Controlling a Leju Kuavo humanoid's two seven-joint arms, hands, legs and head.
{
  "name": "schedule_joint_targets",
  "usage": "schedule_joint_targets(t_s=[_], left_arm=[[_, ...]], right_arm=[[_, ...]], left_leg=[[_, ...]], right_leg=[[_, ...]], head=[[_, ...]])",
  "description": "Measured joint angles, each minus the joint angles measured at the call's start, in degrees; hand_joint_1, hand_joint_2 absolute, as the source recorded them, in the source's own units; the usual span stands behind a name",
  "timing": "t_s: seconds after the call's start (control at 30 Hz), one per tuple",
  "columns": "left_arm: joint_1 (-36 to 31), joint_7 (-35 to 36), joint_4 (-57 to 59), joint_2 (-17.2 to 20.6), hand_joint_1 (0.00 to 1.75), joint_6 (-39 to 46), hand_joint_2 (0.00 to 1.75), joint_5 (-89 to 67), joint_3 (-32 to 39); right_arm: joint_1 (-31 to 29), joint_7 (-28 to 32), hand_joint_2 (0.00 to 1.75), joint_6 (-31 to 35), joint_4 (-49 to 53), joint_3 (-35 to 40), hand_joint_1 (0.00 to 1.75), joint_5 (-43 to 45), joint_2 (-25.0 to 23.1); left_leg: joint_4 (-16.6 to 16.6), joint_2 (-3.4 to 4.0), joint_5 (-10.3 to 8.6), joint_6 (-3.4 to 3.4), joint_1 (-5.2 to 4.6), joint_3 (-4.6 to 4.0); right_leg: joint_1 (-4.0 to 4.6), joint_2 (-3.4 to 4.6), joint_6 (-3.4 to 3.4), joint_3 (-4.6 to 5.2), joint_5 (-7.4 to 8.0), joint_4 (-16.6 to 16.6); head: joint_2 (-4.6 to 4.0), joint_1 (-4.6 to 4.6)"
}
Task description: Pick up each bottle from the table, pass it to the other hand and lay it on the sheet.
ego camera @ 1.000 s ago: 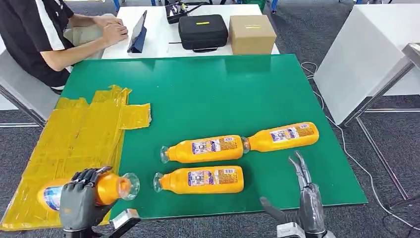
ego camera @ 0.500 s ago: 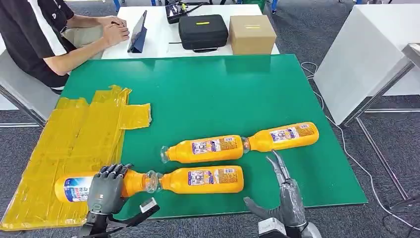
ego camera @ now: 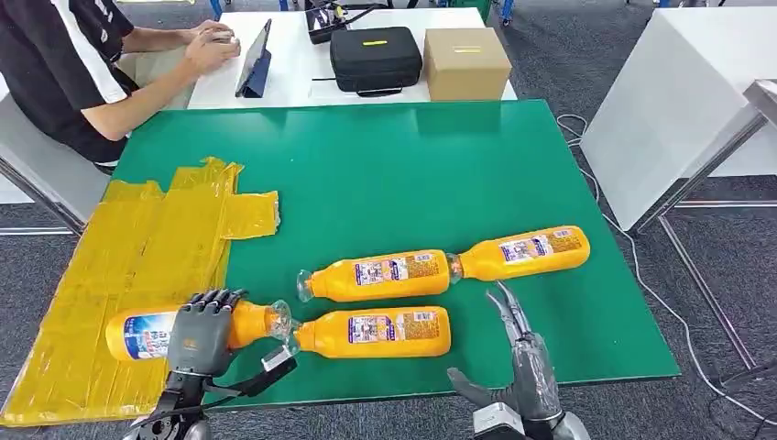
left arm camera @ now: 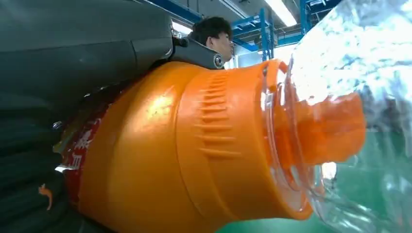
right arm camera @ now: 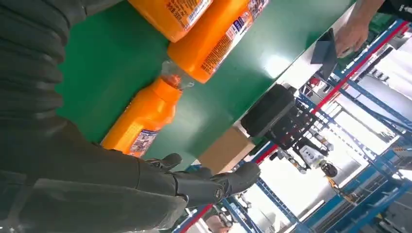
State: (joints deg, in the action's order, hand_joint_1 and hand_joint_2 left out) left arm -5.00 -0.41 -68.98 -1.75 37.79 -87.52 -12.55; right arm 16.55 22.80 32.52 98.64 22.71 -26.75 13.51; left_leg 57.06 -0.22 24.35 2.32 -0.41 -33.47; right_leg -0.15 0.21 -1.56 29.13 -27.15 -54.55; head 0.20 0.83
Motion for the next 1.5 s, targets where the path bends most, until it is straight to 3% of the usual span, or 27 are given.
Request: schedule_joint_targets(t_s=[0.2, 0.87, 0.9, 0.93, 1.27, 1.5], left_arm=[[-2.37, 5.88, 2.47, 0.11, 1.75, 0.09, 1.75, -2.16, 0.09], [-6.71, 3.06, 9.20, -0.42, 1.75, -1.03, 1.75, 2.71, 2.86], [-7.03, 2.99, 9.68, -0.42, 0.23, -1.25, 1.75, 3.02, 2.91], [-7.36, 2.68, 10.06, -0.44, 0.00, -1.27, 1.75, 3.46, 2.95], [-7.34, -1.32, 11.67, -1.18, 0.00, -4.88, 1.75, 12.16, 3.30], [-0.50, -5.36, 8.28, 1.83, 0.00, -4.00, 1.75, 21.08, 7.74]], right_arm=[[-0.27, -0.94, 1.75, -4.04, -0.11, 0.09, 0.00, -2.16, -1.33], [-3.12, 0.37, 1.75, -5.64, -4.59, 0.13, 0.00, -0.06, -3.74], [-3.24, 0.42, 1.75, -5.55, -4.76, 0.20, 0.00, 0.30, -3.74], [-3.37, 0.46, 1.75, -5.42, -4.92, 0.26, 0.00, 0.61, -3.74], [-5.22, 0.98, 1.75, -5.00, -6.67, 1.42, 0.00, 1.07, -4.33], [-9.15, -0.79, 1.75, -8.72, -9.73, 6.95, 0.00, -5.34, -8.81]], left_leg=[[0.00, -0.01, 0.00, 0.00, 0.01, 0.00], [0.00, 0.00, -0.01, 0.00, 0.01, -0.01], [0.00, 0.00, -0.02, 0.00, 0.01, 0.00], [0.00, -0.01, -0.02, 0.00, 0.01, 0.00], [-0.01, -0.01, -0.02, 0.00, 0.00, -0.03], [-0.05, 0.20, 0.07, -0.12, 0.03, 0.09]], right_leg=[[0.01, -0.01, 0.00, -0.04, 0.00, -0.01], [0.00, 0.00, 0.00, -0.02, 0.00, -0.01], [0.00, -0.01, 0.00, -0.02, 0.00, -0.01], [0.00, -0.01, 0.00, -0.03, 0.00, -0.01], [0.01, 0.00, 0.00, -0.06, 0.00, -0.03], [0.09, 0.17, 0.05, -0.09, -0.03, -0.07]], head=[[-0.02, 0.00], [-0.02, 0.00], [0.00, 0.00], [-0.02, 0.02], [-0.02, 0.02], [-0.02, 0.00]])
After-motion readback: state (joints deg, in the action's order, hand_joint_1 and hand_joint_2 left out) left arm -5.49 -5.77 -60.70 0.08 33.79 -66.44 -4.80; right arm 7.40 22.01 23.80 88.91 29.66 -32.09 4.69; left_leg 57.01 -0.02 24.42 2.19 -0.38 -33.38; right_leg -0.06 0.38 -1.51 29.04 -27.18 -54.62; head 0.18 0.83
